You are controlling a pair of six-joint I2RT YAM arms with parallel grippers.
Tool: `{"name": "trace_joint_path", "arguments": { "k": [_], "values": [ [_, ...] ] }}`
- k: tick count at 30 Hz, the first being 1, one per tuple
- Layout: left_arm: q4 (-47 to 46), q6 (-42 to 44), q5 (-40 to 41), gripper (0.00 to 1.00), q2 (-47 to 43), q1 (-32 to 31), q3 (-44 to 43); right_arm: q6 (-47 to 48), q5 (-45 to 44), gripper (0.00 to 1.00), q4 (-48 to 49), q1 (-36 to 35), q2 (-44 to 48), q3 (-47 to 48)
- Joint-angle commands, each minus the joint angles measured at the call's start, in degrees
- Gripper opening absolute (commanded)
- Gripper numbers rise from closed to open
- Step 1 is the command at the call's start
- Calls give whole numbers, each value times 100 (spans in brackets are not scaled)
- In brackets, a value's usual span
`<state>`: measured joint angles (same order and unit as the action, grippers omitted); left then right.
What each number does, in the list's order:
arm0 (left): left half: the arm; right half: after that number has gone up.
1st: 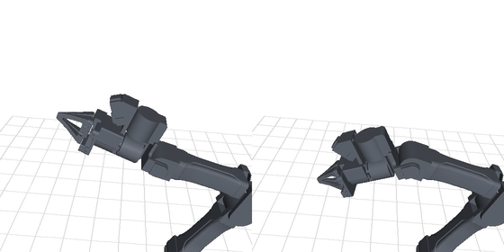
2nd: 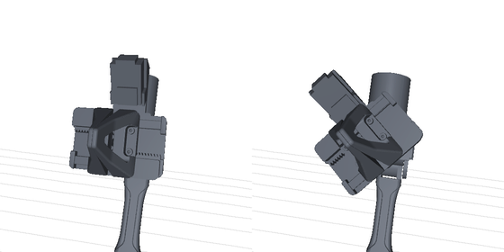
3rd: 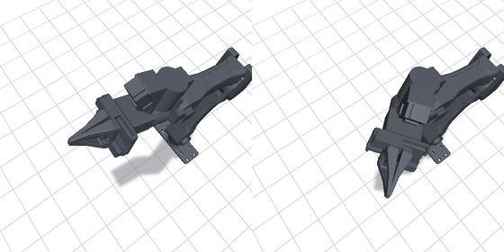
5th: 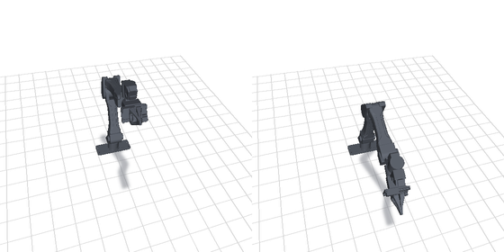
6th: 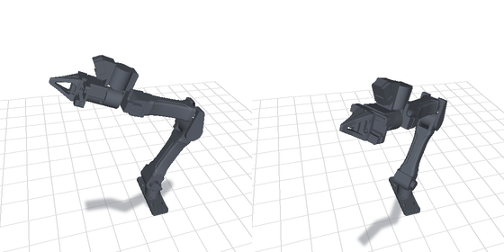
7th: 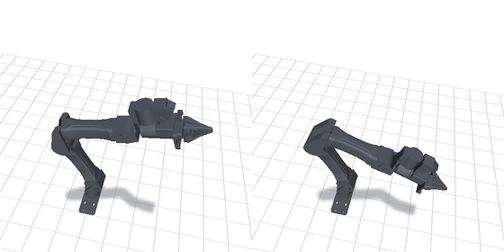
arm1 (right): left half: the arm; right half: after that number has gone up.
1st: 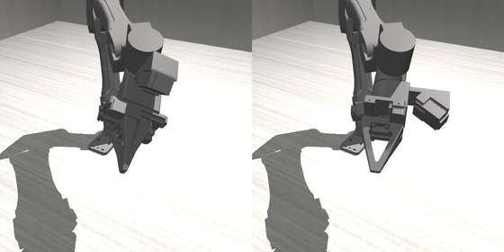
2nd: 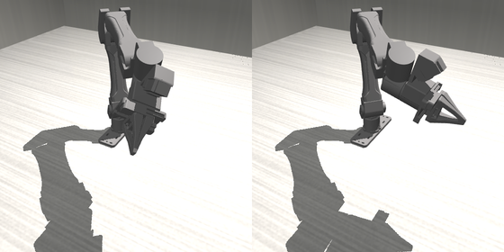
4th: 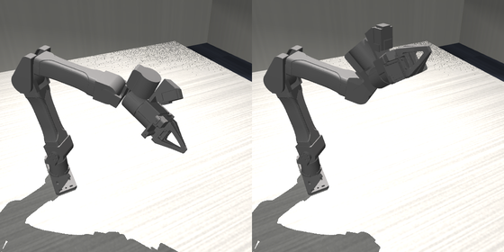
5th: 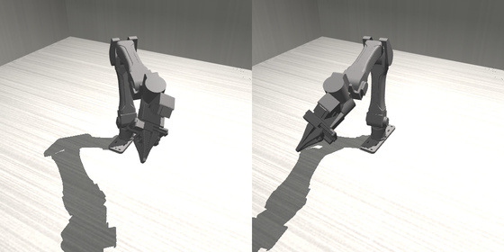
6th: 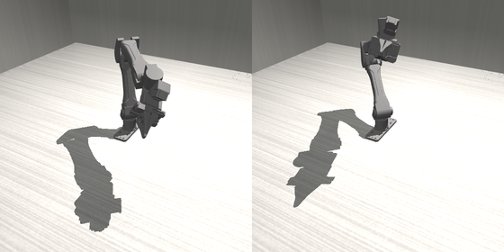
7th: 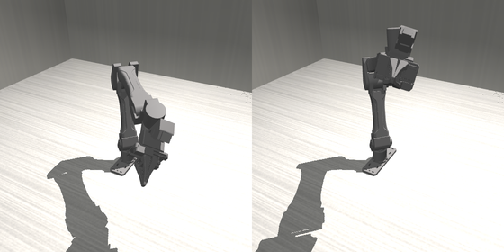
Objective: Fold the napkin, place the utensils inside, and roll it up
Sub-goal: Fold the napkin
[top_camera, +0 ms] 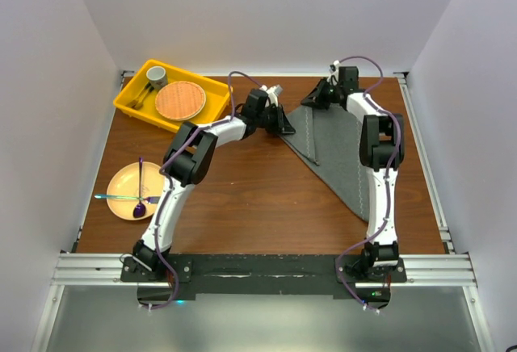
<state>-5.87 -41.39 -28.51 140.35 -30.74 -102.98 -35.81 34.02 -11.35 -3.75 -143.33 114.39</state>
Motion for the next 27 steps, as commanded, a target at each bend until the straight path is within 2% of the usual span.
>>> {"name": "trace_joint_path", "arguments": {
  "k": [1,11,16,18,19,20,22,23,24,25,27],
  "values": [
    [-72,8,-93,14,9,68,-276,-180,43,9,458,137,-20,-136],
    [-63,34,-102,15,-34,68,-214,-163,114,9,511,357,-389,-110],
    [-11,34,-199,18,-270,42,-161,-66,246,10,-14,357,-303,452],
    [7,52,-181,23,-464,24,-30,204,97,17,-970,305,-91,943],
    [68,60,-164,25,-691,7,6,372,-391,21,-1435,226,197,1162],
    [155,113,-120,29,-824,-11,41,521,-701,37,-2388,191,330,1539],
    [332,131,12,34,-1288,-37,225,689,-1499,42,-3202,138,829,1727],
    [375,79,73,37,-1457,-37,434,733,-1747,46,-3772,146,1094,1605],
    [411,35,83,38,-1632,-37,558,873,-2002,48,-3943,103,1366,1395],
    [507,-18,100,41,-2008,-37,690,935,-2544,49,-4049,68,1978,775],
    [1279,42,363,43,-2414,-37,989,1128,-2882,53,-4348,-29,2535,70]
  ]
}}
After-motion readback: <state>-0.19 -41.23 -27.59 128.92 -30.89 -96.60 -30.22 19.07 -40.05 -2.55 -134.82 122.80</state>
